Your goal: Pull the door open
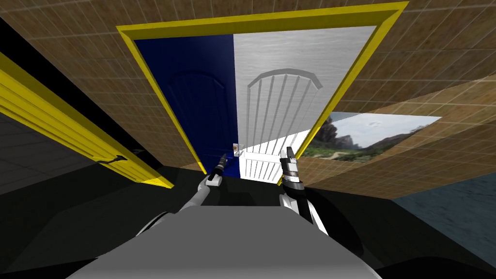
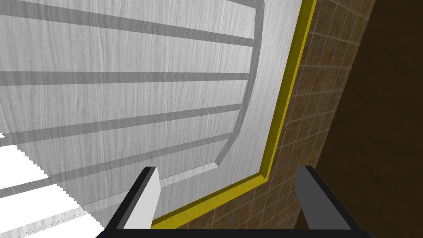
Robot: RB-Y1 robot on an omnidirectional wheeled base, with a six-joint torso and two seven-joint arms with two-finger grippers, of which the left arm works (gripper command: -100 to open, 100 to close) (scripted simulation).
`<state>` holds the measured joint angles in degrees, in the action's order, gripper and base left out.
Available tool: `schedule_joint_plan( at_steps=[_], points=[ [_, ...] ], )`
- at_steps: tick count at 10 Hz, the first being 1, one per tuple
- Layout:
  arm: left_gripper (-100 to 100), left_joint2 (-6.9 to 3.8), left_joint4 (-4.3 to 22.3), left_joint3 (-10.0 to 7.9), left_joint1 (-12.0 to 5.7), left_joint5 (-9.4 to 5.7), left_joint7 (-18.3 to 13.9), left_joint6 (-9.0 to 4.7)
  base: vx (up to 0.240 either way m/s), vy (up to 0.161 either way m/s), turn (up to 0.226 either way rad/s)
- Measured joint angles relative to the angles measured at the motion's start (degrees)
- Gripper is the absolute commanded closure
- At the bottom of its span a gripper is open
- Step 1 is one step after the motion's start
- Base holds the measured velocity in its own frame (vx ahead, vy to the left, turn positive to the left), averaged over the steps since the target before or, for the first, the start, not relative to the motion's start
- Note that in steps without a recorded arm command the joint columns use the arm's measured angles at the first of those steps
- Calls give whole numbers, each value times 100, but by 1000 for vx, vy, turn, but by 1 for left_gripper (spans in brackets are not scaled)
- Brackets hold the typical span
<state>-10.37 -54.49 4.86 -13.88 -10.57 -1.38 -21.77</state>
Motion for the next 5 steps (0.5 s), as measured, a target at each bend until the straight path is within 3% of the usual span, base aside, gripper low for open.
schedule_joint_plan(
  at_steps=[2,5],
  points=[
    [-100,-140,-114,-112,143,-35,-17,78,-51,11,7],
    [-100,-403,118,-291,246,-106,-107,-35,-10,-4,-6]
  ],
)
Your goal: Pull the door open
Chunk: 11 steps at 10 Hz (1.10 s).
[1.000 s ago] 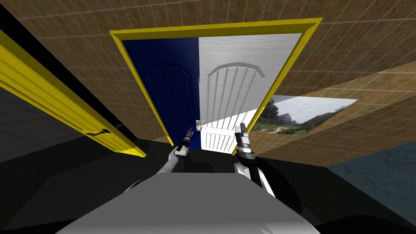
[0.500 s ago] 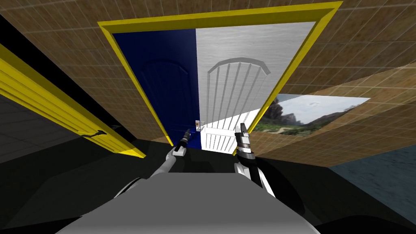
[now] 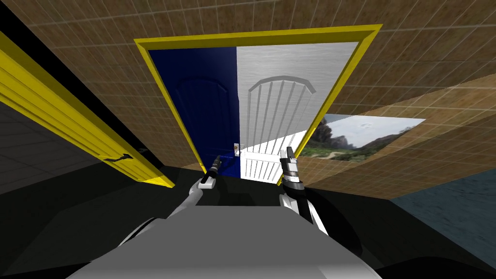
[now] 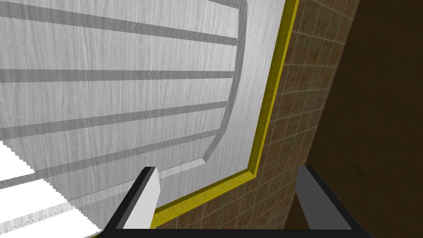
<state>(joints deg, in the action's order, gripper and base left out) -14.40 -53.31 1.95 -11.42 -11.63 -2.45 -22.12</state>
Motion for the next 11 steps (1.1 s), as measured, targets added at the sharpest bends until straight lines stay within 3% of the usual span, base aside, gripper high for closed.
schedule_joint_plan(
  at_steps=[1,2,4,6,8,11],
  points=[
    [-100,-167,-97,-20,123,-36,-88,19,26,-12,-33],
    [-100,-247,-111,-109,177,-64,-116,50,40,-17,-52],
    [-100,-449,118,-200,211,-118,-215,-94,85,-27,-105],
    [-100,-660,-3,-278,296,-182,-338,-37,162,-34,-139],
    [-100,-700,77,-274,235,-202,-407,-110,218,-55,-148],
    [-100,-659,136,-151,74,-198,-489,-218,185,-82,-177]
  ],
)
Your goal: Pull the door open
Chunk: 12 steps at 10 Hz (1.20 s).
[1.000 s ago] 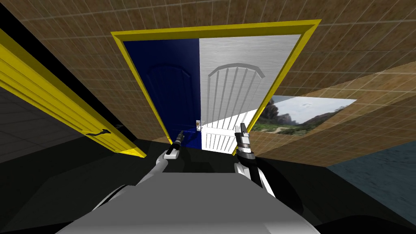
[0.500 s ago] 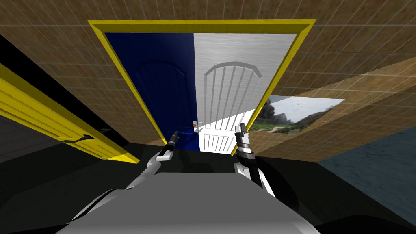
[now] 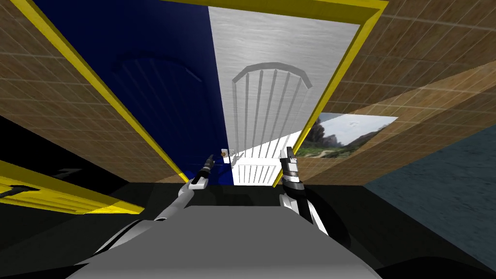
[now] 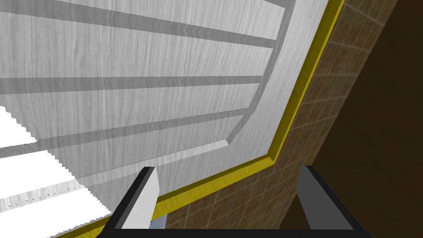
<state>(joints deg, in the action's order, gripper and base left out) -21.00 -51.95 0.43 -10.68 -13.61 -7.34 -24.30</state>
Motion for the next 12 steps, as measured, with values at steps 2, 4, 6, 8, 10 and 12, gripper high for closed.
schedule_joint_plan(
  at_steps=[2,4,6,8,10,12],
  points=[
    [-100,101,-116,108,-62,17,-40,-18,118,-83,-116],
    [100,107,-124,111,-72,18,-36,-19,-15,13,15],
    [100,105,-126,113,-79,19,-38,-23,-20,11,-11],
    [100,114,-120,124,-68,21,-38,-17,-4,0,2],
    [100,63,-88,87,-24,11,-40,-29,-157,119,130],
    [-100,-58,-9,73,33,-11,-98,-59,-207,16,34]
  ],
)
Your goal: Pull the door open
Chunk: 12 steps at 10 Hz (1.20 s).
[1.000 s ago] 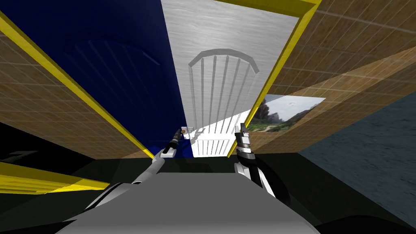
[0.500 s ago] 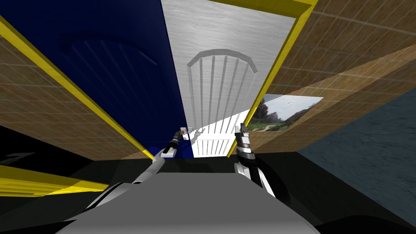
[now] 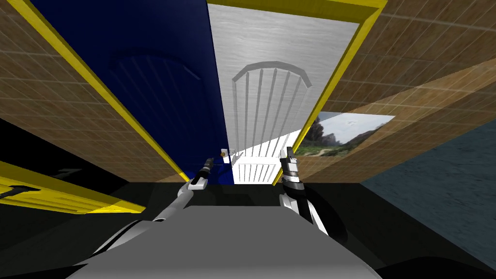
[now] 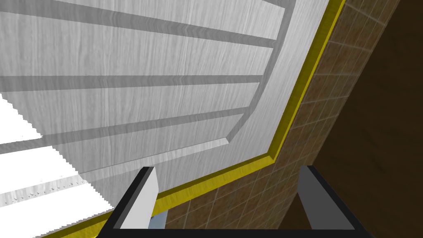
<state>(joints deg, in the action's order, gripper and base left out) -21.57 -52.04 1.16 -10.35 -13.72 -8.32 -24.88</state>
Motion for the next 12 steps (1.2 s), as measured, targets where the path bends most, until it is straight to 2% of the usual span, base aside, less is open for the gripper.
schedule_joint_plan(
  at_steps=[2,5,6,8,10,12],
  points=[
    [-100,-23,-57,64,20,-6,-41,17,-192,-54,-28],
    [-100,8,-243,223,-6,2,-94,87,-153,-66,-50],
    [-100,11,-258,231,-5,3,-100,98,-25,56,231],
    [-100,-115,55,85,4,-19,-102,-4,-13,98,102],
    [-100,-193,-129,-74,199,-43,-40,131,103,95,128],
    [-100,-240,85,-175,130,-50,-12,100,188,9,-63]
  ],
)
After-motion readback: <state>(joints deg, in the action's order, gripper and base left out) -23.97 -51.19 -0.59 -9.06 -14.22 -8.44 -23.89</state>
